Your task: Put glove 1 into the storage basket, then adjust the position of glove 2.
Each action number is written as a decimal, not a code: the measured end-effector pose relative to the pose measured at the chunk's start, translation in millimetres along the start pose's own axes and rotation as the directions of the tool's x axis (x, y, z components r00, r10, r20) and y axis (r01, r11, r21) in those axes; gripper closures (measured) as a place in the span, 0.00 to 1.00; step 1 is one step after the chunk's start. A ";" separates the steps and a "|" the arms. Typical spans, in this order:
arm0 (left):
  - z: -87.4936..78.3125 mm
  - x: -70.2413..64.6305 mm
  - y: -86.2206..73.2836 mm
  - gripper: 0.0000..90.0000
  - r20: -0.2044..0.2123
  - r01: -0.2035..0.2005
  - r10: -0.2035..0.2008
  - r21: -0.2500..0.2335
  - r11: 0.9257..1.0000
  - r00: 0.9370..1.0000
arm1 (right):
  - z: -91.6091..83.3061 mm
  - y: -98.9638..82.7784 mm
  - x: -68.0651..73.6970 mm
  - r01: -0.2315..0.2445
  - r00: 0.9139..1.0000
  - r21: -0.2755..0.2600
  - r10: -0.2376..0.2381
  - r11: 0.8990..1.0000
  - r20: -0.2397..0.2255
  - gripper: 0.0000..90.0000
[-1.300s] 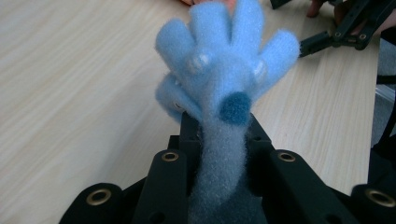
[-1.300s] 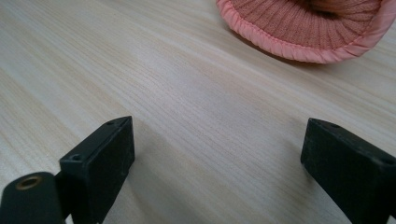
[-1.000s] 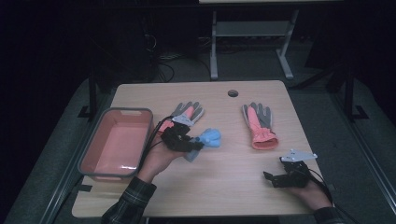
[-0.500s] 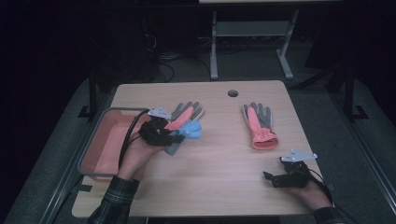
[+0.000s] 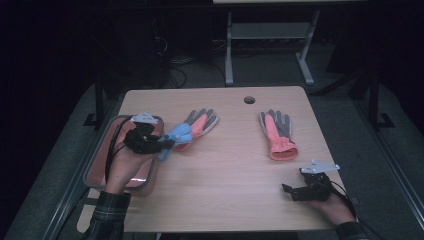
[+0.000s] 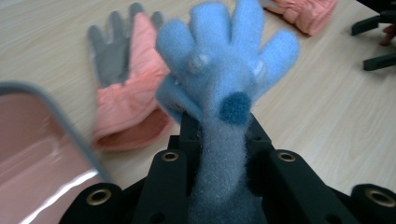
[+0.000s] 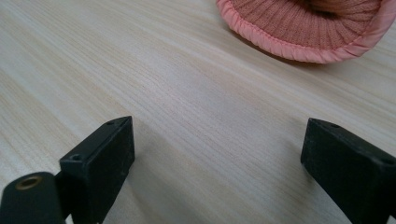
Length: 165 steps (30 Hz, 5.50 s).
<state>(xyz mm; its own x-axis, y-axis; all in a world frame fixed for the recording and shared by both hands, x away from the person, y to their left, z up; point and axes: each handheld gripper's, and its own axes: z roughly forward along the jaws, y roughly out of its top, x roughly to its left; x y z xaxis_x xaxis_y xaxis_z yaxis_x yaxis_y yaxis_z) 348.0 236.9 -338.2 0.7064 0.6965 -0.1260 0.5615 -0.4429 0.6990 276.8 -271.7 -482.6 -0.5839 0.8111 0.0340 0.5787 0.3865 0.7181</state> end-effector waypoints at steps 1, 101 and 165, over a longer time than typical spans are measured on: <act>-6.7 6.0 -4.7 0.83 -0.021 0.015 -0.015 -0.006 1.000 1.000 | -0.1 -0.1 -0.2 0.003 1.000 0.001 -0.003 1.000 0.000 0.11; 43.8 -26.3 -4.0 0.18 -0.003 -0.006 0.006 -0.022 1.000 1.000 | 0.0 0.0 0.0 0.000 1.000 0.000 0.000 1.000 0.000 0.11; 112.8 -68.6 -96.9 0.14 0.002 -0.179 0.179 -0.010 0.984 0.984 | 3.4 108.0 -56.4 -0.011 0.999 -0.059 0.009 0.998 -0.049 1.00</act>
<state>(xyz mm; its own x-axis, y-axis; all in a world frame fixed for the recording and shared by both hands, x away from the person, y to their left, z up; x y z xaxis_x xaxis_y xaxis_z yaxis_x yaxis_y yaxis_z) 293.7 168.4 -476.8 0.7962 0.6050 0.0000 0.4215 -0.5547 0.7174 374.1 -274.2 -409.4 -0.6060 0.7920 0.0740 0.5508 0.3507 0.7574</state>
